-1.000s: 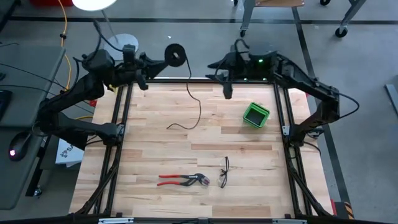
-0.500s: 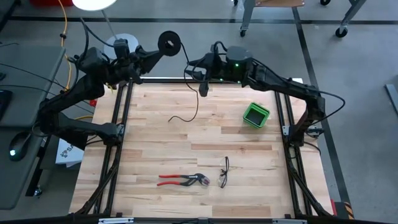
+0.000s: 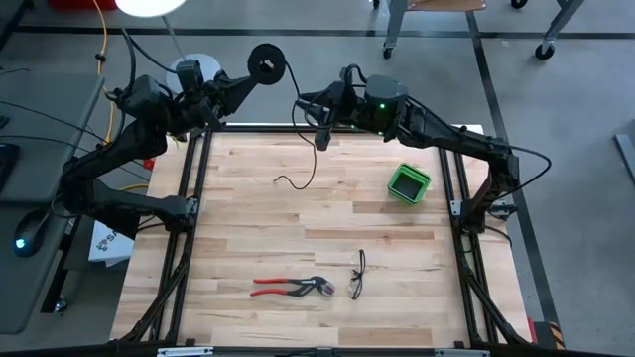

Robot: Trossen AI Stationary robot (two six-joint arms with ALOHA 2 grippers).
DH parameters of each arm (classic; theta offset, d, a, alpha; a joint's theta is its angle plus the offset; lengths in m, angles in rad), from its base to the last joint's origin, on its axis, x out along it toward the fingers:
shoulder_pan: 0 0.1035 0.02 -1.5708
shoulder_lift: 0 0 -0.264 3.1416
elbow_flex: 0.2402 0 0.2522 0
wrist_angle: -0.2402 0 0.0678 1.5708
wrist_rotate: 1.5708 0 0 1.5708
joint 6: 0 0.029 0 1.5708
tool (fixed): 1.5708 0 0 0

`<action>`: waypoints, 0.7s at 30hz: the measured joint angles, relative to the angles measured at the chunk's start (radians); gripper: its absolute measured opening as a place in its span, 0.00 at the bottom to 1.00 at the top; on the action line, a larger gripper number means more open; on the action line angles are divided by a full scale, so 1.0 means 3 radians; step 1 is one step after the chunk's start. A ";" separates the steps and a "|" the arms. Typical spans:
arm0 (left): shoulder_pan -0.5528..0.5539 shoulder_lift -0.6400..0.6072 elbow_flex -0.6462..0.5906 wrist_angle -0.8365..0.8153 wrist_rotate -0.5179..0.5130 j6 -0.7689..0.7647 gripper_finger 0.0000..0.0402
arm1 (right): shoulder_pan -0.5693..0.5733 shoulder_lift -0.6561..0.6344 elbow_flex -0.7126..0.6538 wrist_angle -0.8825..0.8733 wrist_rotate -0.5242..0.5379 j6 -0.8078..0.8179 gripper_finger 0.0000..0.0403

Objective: Coil cords
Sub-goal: Coil the black wire onto the black spool

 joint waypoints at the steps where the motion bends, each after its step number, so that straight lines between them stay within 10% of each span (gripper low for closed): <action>1: 0.0000 0.0002 0.0000 0.0008 0.0001 -0.0007 0.00 | 0.0000 0.0000 0.0001 0.0004 0.0000 0.0000 0.13; 11: -0.0001 0.0016 0.0000 0.0169 -0.0260 -0.0282 0.00 | 0.0139 -0.0001 0.0000 0.0132 -0.0019 0.0107 0.01; 21: -0.0014 0.0280 0.0000 0.0426 -0.0260 -0.1728 0.00 | 0.0408 0.0252 0.0001 0.0929 -0.0035 0.0110 0.00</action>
